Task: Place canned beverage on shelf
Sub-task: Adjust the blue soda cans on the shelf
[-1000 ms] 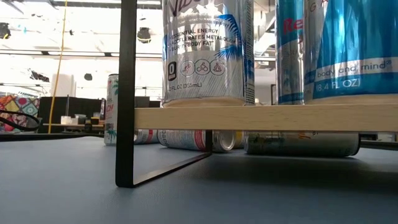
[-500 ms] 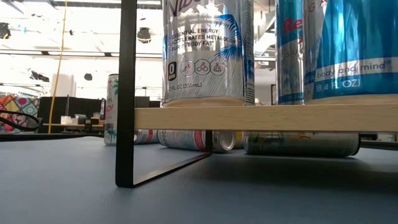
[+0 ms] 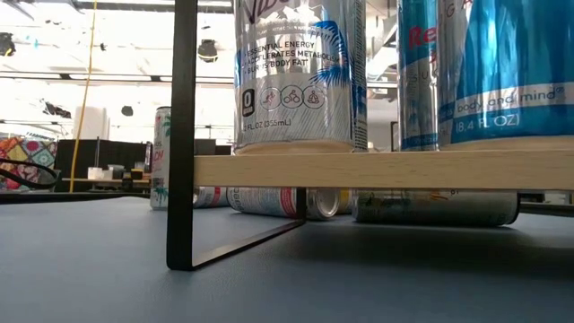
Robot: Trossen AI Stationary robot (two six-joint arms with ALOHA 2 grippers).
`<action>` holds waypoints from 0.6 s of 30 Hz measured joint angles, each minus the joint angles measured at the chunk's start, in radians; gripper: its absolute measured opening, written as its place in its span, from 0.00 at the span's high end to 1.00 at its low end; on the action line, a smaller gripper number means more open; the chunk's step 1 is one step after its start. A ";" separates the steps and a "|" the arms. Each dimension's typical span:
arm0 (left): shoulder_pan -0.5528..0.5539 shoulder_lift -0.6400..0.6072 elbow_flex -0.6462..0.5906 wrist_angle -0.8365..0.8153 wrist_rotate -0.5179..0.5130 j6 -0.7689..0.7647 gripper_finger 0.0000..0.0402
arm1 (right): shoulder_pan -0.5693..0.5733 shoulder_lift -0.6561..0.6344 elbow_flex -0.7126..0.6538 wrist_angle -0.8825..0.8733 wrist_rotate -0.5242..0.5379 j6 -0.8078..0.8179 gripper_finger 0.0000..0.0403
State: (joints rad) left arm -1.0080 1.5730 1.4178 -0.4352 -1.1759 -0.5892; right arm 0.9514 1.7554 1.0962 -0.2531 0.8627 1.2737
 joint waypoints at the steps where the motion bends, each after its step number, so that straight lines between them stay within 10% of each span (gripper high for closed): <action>1: 0.000 0.000 0.000 0.000 0.000 0.000 0.23 | -0.004 0.000 0.000 0.000 0.000 -0.001 1.00; 18: 0.000 0.000 0.000 -0.001 -0.001 0.002 0.23 | -0.031 0.000 0.000 -0.005 -0.023 -0.026 1.00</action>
State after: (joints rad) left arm -1.0080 1.5726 1.4178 -0.4366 -1.1767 -0.5873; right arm 0.9207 1.7557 1.0962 -0.2581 0.8397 1.2481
